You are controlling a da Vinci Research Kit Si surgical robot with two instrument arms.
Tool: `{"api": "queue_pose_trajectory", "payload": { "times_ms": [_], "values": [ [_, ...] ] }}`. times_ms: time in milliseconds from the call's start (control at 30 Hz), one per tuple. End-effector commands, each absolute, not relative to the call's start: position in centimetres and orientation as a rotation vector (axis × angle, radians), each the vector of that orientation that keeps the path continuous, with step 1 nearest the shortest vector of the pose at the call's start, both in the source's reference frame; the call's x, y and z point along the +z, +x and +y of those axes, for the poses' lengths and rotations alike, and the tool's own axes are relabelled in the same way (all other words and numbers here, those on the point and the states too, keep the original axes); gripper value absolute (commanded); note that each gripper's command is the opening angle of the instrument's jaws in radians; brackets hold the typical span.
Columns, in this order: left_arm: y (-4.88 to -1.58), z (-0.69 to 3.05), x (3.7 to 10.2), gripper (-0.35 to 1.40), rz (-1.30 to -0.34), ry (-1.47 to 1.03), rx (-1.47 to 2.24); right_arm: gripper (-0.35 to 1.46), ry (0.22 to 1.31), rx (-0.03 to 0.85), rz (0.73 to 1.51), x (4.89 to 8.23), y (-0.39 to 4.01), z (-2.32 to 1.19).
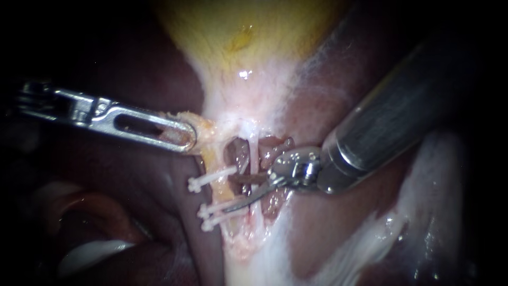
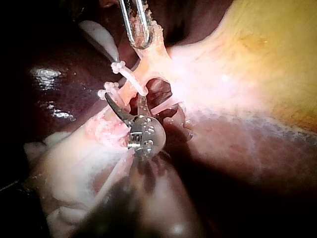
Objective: Go to the cutting position left tube
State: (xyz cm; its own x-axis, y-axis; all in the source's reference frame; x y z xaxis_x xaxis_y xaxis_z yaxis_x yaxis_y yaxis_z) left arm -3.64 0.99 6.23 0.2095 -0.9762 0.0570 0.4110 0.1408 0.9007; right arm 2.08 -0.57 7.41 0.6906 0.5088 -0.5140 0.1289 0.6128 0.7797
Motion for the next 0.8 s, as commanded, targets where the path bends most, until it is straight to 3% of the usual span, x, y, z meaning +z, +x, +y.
{"api": "queue_pose_trajectory", "payload": {
  "times_ms": [33, 500, 800],
  "values": [
    [-3.64, 0.99, 6.23, -0.35, -0.798, 0.901, -1.173, 1.33, 0.915, 0.251, 0.805, 7.41, 2.08, -0.57],
    [-3.63, 1.0, 6.24, -0.35, -0.798, 0.902, -1.172, 1.31, 0.997, 0.238, 0.864, 7.4, 2.35, -0.62],
    [-3.64, 1.0, 6.25, -0.35, -0.798, 0.902, -1.172, 1.33, 1.006, 0.237, 0.892, 7.6, 2.56, -0.8]
  ]
}}
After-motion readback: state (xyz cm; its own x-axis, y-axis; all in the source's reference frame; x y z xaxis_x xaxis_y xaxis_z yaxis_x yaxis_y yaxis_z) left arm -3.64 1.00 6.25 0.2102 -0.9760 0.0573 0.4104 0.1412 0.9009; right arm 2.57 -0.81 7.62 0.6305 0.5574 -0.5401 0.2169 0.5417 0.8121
